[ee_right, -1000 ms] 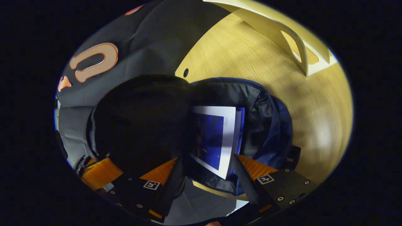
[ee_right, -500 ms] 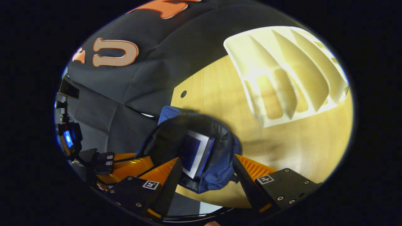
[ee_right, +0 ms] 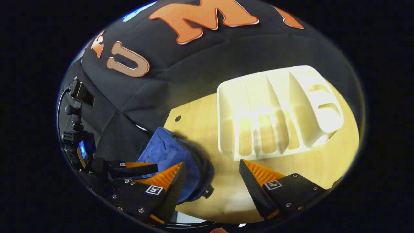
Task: Open the schoolbag, grab two books from the bookshelf and put them into the schoolbag.
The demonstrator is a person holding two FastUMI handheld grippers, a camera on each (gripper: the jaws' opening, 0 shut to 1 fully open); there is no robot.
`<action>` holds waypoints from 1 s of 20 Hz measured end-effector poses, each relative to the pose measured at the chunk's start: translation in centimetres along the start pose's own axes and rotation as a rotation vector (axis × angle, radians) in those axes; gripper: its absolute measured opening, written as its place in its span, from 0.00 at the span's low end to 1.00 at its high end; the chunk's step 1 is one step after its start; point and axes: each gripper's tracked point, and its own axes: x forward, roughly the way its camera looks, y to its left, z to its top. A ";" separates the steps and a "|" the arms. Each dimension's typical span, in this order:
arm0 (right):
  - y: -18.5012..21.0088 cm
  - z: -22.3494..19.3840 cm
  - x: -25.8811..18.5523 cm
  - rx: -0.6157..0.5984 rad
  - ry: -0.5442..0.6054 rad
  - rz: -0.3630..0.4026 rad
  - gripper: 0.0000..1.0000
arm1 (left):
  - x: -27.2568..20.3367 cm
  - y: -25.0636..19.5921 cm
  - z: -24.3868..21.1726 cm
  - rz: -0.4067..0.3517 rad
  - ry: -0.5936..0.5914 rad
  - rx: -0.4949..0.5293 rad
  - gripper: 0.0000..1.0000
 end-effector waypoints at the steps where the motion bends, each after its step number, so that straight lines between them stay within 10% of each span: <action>1: -0.4 1.0 -0.7 -0.012 -0.034 -0.013 0.97 | 0.0 -0.3 0.8 0.020 -0.036 0.004 0.84; 9: -3.9 9.1 -6.2 -0.157 -0.312 -0.110 0.97 | -4.7 -1.7 9.5 0.246 -0.467 0.033 0.92; 20: -4.0 16.5 -12.3 -0.279 -0.692 -0.227 0.96 | -8.8 -2.0 11.6 0.322 -0.928 0.056 0.91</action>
